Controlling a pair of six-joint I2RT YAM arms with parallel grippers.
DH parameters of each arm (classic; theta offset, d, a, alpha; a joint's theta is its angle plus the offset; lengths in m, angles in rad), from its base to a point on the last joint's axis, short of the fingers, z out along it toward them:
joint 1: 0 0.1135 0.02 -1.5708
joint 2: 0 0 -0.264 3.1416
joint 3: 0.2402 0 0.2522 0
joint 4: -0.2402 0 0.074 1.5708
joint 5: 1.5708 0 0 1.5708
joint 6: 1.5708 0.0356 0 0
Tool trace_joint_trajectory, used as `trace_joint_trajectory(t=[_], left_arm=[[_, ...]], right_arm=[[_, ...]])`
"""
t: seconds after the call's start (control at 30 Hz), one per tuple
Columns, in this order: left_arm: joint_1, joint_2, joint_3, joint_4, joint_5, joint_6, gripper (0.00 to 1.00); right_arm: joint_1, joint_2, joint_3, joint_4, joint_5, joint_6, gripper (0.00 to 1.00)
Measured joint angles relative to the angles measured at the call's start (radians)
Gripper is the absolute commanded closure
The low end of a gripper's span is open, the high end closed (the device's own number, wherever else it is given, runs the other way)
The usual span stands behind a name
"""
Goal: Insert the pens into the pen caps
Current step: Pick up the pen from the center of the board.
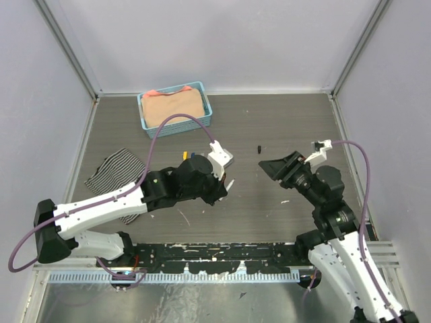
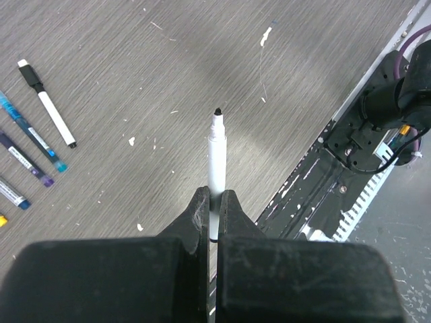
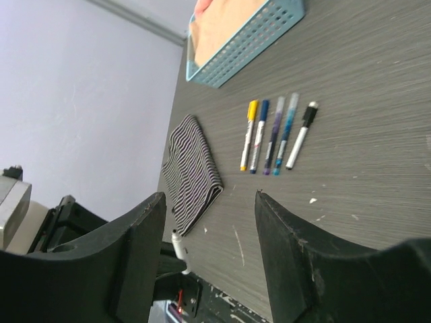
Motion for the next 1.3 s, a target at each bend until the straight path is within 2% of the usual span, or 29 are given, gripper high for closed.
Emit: trace_joint_trajectory(t=[0.13, 0.23, 0.33, 0.53, 0.8, 1.3], left_arm=[[0.000, 0.000, 0.006, -0.021, -0.012, -0.004, 0.99], [0.000, 0.000, 0.008, -0.032, -0.026, -0.006, 1.00], [0.000, -0.002, 0.012, -0.036, -0.035, -0.006, 1.00], [0.000, -0.020, 0.012, -0.044, -0.052, -0.006, 1.00], [0.000, -0.024, 0.013, -0.067, -0.074, -0.005, 0.99], [0.000, -0.024, 0.013, -0.080, -0.089, -0.004, 0.97]], right_arm=[[0.211, 0.072, -0.005, 0.080, 0.118, 0.017, 0.37], [0.441, 0.160, -0.004, 0.140, 0.270, 0.017, 0.37], [0.560, 0.239, -0.001, 0.175, 0.375, 0.019, 0.40], [0.602, 0.309, -0.001, 0.237, 0.478, 0.050, 0.47], [0.649, 0.325, -0.003, 0.304, 0.491, 0.071, 0.48], [0.679, 0.351, -0.003, 0.272, 0.480, 0.116, 0.61]])
